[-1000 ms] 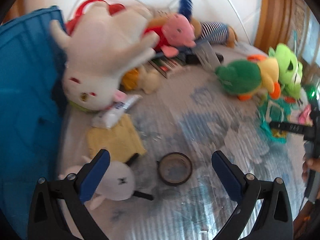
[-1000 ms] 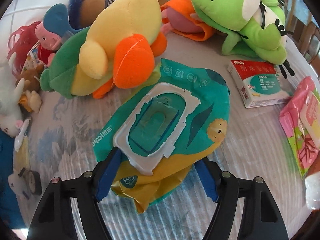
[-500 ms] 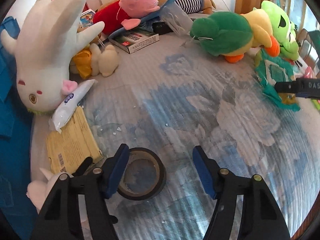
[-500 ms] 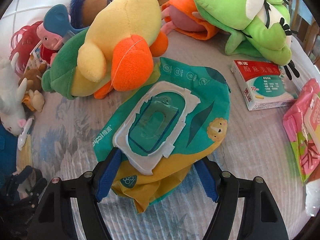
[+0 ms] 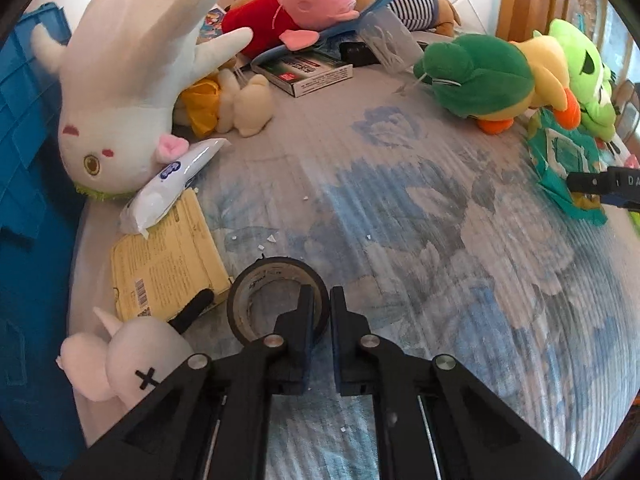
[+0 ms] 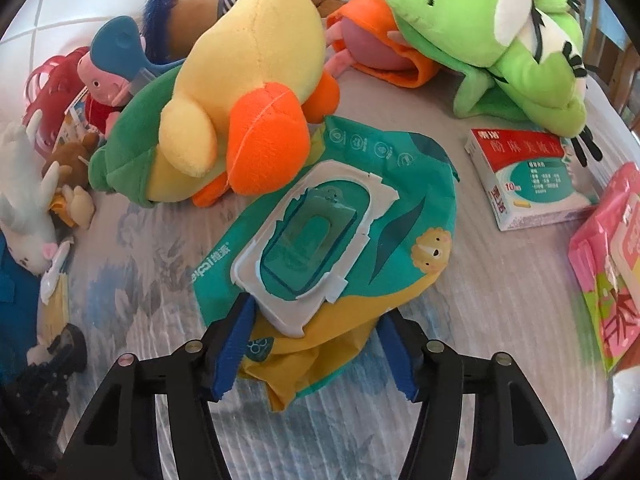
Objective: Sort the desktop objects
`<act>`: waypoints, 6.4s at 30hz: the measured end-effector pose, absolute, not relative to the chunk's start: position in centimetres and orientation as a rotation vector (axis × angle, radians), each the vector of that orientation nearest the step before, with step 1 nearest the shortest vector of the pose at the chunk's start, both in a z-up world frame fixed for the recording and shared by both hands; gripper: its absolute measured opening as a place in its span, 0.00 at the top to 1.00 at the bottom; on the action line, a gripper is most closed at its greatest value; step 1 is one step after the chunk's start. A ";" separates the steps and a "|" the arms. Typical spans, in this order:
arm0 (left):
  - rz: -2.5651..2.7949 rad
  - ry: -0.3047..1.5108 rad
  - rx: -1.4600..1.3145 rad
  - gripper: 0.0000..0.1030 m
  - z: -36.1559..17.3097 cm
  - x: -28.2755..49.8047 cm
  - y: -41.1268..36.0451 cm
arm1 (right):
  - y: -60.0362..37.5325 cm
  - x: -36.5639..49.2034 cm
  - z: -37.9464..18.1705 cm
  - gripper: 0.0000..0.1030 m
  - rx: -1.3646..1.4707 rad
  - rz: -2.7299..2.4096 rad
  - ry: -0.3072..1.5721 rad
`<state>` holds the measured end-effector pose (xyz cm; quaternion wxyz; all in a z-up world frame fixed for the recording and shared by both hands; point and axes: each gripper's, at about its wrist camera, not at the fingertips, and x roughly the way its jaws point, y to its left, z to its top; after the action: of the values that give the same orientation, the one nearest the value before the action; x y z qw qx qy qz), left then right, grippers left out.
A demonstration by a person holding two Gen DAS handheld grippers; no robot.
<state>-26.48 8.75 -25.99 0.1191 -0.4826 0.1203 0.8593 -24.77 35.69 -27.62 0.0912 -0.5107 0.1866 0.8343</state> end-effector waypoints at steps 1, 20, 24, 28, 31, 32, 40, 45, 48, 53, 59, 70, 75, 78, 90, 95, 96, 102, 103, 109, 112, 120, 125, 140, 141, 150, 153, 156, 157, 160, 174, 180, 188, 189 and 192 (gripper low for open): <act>2.513 0.355 -1.411 0.93 -26.1 -26.5 8.8 | 35.5 -24.8 -27.6 0.46 -1.517 2.485 0.553; 2.505 0.385 -1.320 0.93 -23.6 -25.5 10.6 | 32.0 -20.7 -25.6 0.56 -1.463 2.614 0.509; 2.530 0.376 -1.280 0.93 -21.8 -24.7 10.4 | 32.2 -19.5 -24.0 0.56 -1.464 2.642 0.492; 2.554 0.381 -1.243 0.93 -20.0 -23.7 10.4 | 32.6 -17.3 -22.4 0.56 -1.469 2.670 0.483; 2.571 0.383 -1.217 0.93 -18.5 -22.9 10.4 | 35.9 -17.2 -19.8 0.56 -1.467 2.703 0.478; 2.577 0.381 -1.208 0.93 -18.0 -22.6 10.4 | 36.4 -16.8 -18.9 0.56 -1.462 2.717 0.475; 2.666 0.362 -1.077 0.93 -11.6 -19.6 9.9 | 34.6 -16.2 -13.4 0.56 -1.387 2.879 0.468; 2.740 0.342 -0.993 0.93 -7.4 -17.0 8.5 | 31.8 -15.7 -9.3 0.56 -1.315 3.007 0.404; 2.770 0.345 -0.936 0.93 -4.9 -14.9 7.5 | 29.7 -15.1 -6.9 0.56 -1.271 3.071 0.361; 2.804 0.348 -0.856 0.93 -1.9 -11.6 5.5 | 25.4 -13.4 -3.0 0.56 -1.180 3.172 0.282; 2.814 0.338 -0.773 0.93 1.6 -6.7 1.7 | 19.6 -10.5 0.8 0.56 -1.089 3.255 0.254; 2.840 0.269 -0.597 0.93 9.8 -0.5 -6.2 | 10.3 -6.2 7.4 0.56 -0.893 3.369 0.213; 2.929 0.215 -0.566 0.93 12.7 0.0 -10.5 | 6.7 -6.2 10.0 0.56 -0.833 3.437 0.151; 3.028 0.211 -0.556 0.93 14.0 -0.3 -13.3 | 4.8 -7.3 10.9 0.56 -0.837 3.488 0.136; 3.357 0.182 -0.679 0.93 14.2 -4.9 -25.9 | -4.6 -12.3 10.8 0.56 -0.998 3.575 -0.002; 3.379 0.204 -0.744 0.93 13.4 -7.2 -31.0 | -8.2 -13.3 10.2 0.56 -1.040 3.555 -0.029; 3.373 0.211 -0.762 0.93 13.3 -7.8 -31.8 | -8.8 -13.4 10.1 0.56 -1.048 3.550 -0.021; 3.350 0.268 -0.832 0.93 12.8 -9.2 -35.7 | -12.9 -14.1 9.5 0.56 -1.111 3.500 0.008; 3.342 0.277 -0.847 0.93 12.5 -9.6 -36.1 | -13.3 -14.1 9.3 0.56 -1.119 3.492 0.015; 3.316 0.281 -0.886 0.92 11.3 -11.0 -37.0 | -14.6 -14.6 8.2 0.56 -1.182 3.430 0.024; 3.315 0.274 -0.899 0.92 10.8 -11.5 -37.4 | -14.6 -15.1 8.0 0.56 -1.200 3.410 0.031; 3.308 0.296 -0.933 0.92 10.1 -12.5 -37.9 | -15.2 -15.2 8.4 0.56 -1.212 3.397 0.020; 3.296 0.325 -0.943 0.92 9.6 -12.8 -37.8 | -16.5 -16.1 8.3 0.56 -1.255 3.388 -0.012; 3.296 0.313 -0.940 0.69 8.9 -13.9 -38.8 | -18.5 -18.5 6.7 0.42 -1.337 3.338 -0.037; 3.291 0.310 -0.925 0.54 8.9 -13.9 -38.8 | -18.5 -18.6 6.7 0.41 -1.328 3.337 -0.036; 3.311 0.380 -0.749 0.00 9.9 -13.1 -37.3 | -18.9 -18.4 7.4 0.37 -1.288 3.368 -0.063; 3.320 0.353 -0.717 0.00 10.3 -12.8 -37.2 | -18.8 -18.0 7.9 0.36 -1.264 3.382 -0.067; 3.328 0.312 -0.697 0.00 10.7 -12.3 -37.1 | -18.5 -17.4 8.3 0.37 -1.241 3.396 -0.047; 3.326 0.297 -0.688 0.00 10.9 -12.0 -37.1 | -18.3 -17.2 8.4 0.36 -1.234 3.399 -0.039; 3.350 0.268 -0.631 0.00 11.2 -11.1 -36.8 | -17.7 -16.7 8.7 0.36 -1.216 3.401 -0.006; 3.332 0.215 -0.436 0.00 12.3 -7.5 -33.6 | -15.6 -13.2 8.7 0.35 -1.163 3.375 0.036; 3.322 0.128 -0.477 0.00 12.3 -6.4 -32.4 | -14.3 -11.4 8.1 0.34 -1.169 3.377 0.047; 3.428 0.149 -0.516 0.00 11.2 -4.3 -30.0 | -11.8 -9.2 8.1 0.34 -1.169 3.403 0.018; 3.433 0.149 -0.508 0.00 11.1 -3.7 -29.6 | -11.5 -8.9 8.1 0.34 -1.171 3.407 0.023; 3.422 0.157 -0.512 0.00 10.8 -2.5 -28.8 | -10.7 -8.0 7.9 0.34 -1.184 3.419 0.032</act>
<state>-2.46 -28.78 10.84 -0.1602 -0.1459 0.0447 0.9752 -7.97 -10.69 7.91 -0.2363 -0.3179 0.0085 0.9182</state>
